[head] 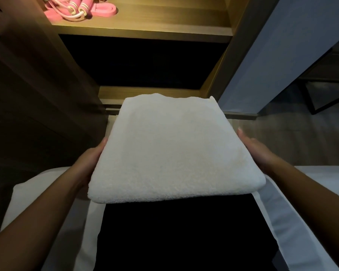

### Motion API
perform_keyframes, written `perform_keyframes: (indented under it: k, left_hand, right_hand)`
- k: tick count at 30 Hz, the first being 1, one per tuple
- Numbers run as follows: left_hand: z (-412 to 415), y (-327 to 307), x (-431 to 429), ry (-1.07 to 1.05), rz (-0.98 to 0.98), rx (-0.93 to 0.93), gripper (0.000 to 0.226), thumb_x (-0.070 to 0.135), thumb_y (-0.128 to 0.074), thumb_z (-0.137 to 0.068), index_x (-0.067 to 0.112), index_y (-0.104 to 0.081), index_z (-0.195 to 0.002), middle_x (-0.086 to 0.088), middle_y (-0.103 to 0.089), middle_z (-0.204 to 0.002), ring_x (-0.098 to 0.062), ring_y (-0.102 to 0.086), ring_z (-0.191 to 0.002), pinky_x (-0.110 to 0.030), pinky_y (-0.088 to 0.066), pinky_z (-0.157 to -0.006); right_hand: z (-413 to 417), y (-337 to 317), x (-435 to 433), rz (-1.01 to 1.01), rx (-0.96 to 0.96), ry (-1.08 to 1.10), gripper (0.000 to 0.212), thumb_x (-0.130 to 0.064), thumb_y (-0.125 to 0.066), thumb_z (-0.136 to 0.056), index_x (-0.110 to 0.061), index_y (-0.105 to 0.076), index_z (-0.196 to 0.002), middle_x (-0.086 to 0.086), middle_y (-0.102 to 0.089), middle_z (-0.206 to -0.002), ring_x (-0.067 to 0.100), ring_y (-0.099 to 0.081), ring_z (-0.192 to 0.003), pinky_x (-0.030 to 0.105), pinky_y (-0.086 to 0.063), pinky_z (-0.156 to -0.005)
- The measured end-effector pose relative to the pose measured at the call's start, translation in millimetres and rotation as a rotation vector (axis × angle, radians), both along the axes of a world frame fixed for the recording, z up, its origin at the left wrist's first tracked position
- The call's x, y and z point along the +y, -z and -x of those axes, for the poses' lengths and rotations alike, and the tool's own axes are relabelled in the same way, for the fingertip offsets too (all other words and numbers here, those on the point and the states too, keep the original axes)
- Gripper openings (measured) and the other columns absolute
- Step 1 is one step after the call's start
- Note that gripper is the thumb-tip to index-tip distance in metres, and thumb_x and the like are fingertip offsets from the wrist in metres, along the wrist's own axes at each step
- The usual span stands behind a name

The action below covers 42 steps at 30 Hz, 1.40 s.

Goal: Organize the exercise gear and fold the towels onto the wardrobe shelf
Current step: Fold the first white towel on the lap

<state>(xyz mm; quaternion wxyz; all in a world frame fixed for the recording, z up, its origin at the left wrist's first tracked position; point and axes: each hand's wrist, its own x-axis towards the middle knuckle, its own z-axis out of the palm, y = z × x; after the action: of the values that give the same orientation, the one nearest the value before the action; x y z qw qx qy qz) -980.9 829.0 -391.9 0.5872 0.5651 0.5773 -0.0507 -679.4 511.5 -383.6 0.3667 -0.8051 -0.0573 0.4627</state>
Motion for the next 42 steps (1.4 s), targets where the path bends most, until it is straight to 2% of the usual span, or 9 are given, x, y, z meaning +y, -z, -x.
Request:
perform_keyframes:
  k: [7,14,18,22,25,27,31,38,42]
  left_hand:
    - [-0.1,-0.8,16.0,0.119,0.269,-0.166,0.080,0.086,-0.068,-0.043,0.035,-0.072,-0.104,0.000,-0.075,-0.104,-0.023,-0.072,-0.094,-0.040,-0.049,-0.078]
    - [-20.6,-12.0,17.4,0.096,0.190,-0.151,0.046,0.054,-0.068,-0.067,0.019,-0.069,-0.097,-0.003,-0.076,-0.085,-0.019,-0.074,-0.069,-0.033,-0.051,-0.061]
    - [19.5,-2.8,3.5,0.118,0.321,-0.139,0.049,0.053,-0.079,-0.058,0.017,-0.079,-0.092,-0.012,-0.074,-0.105,-0.027,-0.072,-0.092,-0.044,-0.051,-0.081]
    - [18.0,3.9,16.8,0.141,0.332,-0.111,0.059,0.053,-0.082,-0.062,0.018,-0.073,-0.109,-0.010,-0.072,-0.111,-0.031,-0.068,-0.104,-0.050,-0.047,-0.096]
    - [-3.1,2.8,35.7,0.070,0.317,-0.140,0.058,0.056,-0.072,-0.064,0.024,-0.066,-0.113,-0.013,-0.071,-0.112,-0.029,-0.069,-0.099,-0.045,-0.051,-0.084]
    - [-21.8,2.6,42.9,0.034,0.308,-0.154,0.064,0.061,-0.074,-0.059,0.025,-0.067,-0.112,-0.013,-0.071,-0.113,-0.030,-0.070,-0.097,-0.042,-0.055,-0.075]
    - [-51.8,3.9,43.1,0.039,0.292,-0.109,0.082,0.063,-0.082,-0.048,0.025,-0.063,-0.118,-0.010,-0.073,-0.109,-0.034,-0.066,-0.105,-0.049,-0.052,-0.088]
    - [-39.7,10.5,43.2,0.120,0.219,-0.125,0.066,0.064,-0.075,-0.054,0.025,-0.068,-0.107,-0.001,-0.076,-0.094,-0.021,-0.074,-0.079,-0.033,-0.056,-0.059]
    - [-41.0,10.0,52.5,0.201,0.233,-0.136,0.078,0.070,-0.082,-0.047,0.029,-0.066,-0.112,0.001,-0.075,-0.103,-0.023,-0.071,-0.097,-0.041,-0.053,-0.077]
  right_hand:
    - [-14.2,-5.2,2.9,-0.149,0.288,-0.023,0.079,-0.078,-0.040,-0.071,-0.021,-0.062,-0.121,0.008,-0.073,-0.105,0.024,-0.072,-0.093,0.030,-0.057,-0.067]
    - [-17.5,-4.9,20.9,-0.052,0.183,-0.050,0.084,-0.085,-0.043,-0.060,-0.026,-0.063,-0.117,0.005,-0.073,-0.107,0.021,-0.072,-0.092,0.031,-0.055,-0.068]
    - [-7.4,10.5,-15.4,-0.017,0.236,-0.075,0.073,-0.076,-0.041,-0.071,-0.022,-0.063,-0.116,0.000,-0.075,-0.097,0.017,-0.073,-0.087,0.025,-0.057,-0.060]
    - [-16.0,6.6,-17.7,-0.041,0.324,-0.112,0.083,-0.081,-0.047,-0.068,-0.019,-0.061,-0.122,0.011,-0.072,-0.108,0.026,-0.070,-0.097,0.032,-0.058,-0.071]
    - [-30.6,-5.6,-5.0,-0.128,0.352,-0.071,0.089,-0.085,-0.058,-0.063,-0.015,-0.067,-0.119,0.023,-0.064,-0.112,0.034,-0.055,-0.090,0.031,-0.048,-0.072]
    - [-34.5,-6.0,10.1,-0.189,0.394,0.008,0.075,-0.077,-0.053,-0.073,-0.018,-0.070,-0.116,0.016,-0.068,-0.114,0.030,-0.066,-0.090,0.030,-0.055,-0.070]
    - [-35.2,-0.1,36.8,-0.137,0.353,-0.026,0.068,-0.065,-0.058,-0.076,-0.021,-0.059,-0.127,0.010,-0.069,-0.119,0.030,-0.068,-0.106,0.041,-0.056,-0.080]
    - [-35.8,9.3,22.1,-0.066,0.254,-0.061,0.076,-0.066,-0.065,-0.061,-0.019,-0.060,-0.121,0.003,-0.075,-0.102,0.025,-0.073,-0.090,0.033,-0.059,-0.063]
    - [-44.7,9.1,21.5,-0.085,0.313,-0.077,0.068,-0.063,-0.061,-0.071,-0.019,-0.059,-0.123,0.009,-0.071,-0.112,0.030,-0.070,-0.100,0.039,-0.057,-0.075]
